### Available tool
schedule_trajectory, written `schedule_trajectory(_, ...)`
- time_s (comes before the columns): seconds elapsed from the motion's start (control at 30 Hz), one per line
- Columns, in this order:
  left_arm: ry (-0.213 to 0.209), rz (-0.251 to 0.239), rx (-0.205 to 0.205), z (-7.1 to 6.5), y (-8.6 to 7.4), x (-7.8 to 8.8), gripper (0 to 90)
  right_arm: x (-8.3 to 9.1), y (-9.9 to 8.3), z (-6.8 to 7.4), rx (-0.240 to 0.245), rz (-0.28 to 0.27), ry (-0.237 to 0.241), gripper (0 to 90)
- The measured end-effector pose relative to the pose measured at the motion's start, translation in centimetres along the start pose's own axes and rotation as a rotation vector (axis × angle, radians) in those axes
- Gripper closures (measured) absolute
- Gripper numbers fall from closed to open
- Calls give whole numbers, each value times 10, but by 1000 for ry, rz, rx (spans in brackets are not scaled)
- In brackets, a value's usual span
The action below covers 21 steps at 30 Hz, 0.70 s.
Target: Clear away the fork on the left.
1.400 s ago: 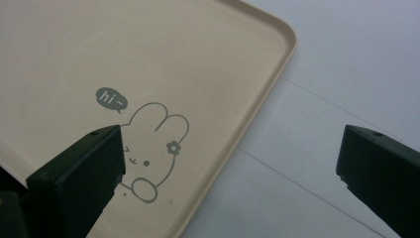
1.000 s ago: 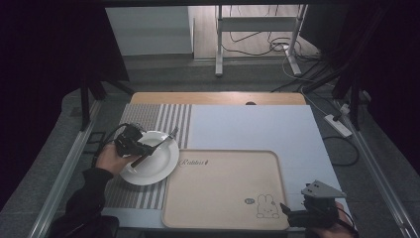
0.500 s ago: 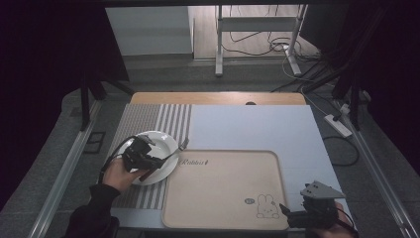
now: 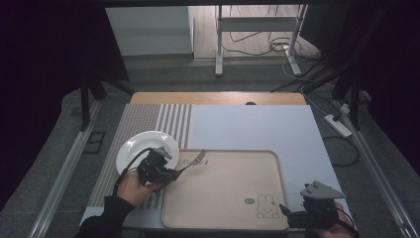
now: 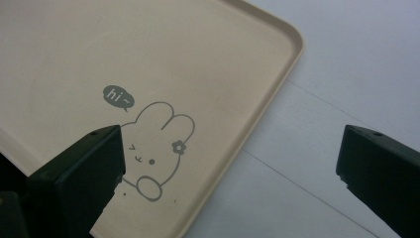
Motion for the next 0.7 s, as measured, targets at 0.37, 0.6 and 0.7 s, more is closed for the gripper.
schedule_trajectory(0.37,-17,35,14,-31,0,-24,777,0,0,-1,-7,-4,-6,0)
schedule_trajectory(0.6,-20,64,20,-41,-6,-35,776,0,0,-2,-3,-1,-17,0)
schedule_trajectory(0.7,-14,85,3,-43,-9,-40,773,0,0,-2,-11,-2,-20,0)
Point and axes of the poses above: each handheld gripper's, and its own axes: x roughly backward along the jaws, y roughly out of its top, z roughly to its left, the point moved 8 cm from there along -x, roughly forward along the jaws, and after that the axes turned 4 degrees about -z, right-handed, at the moved point
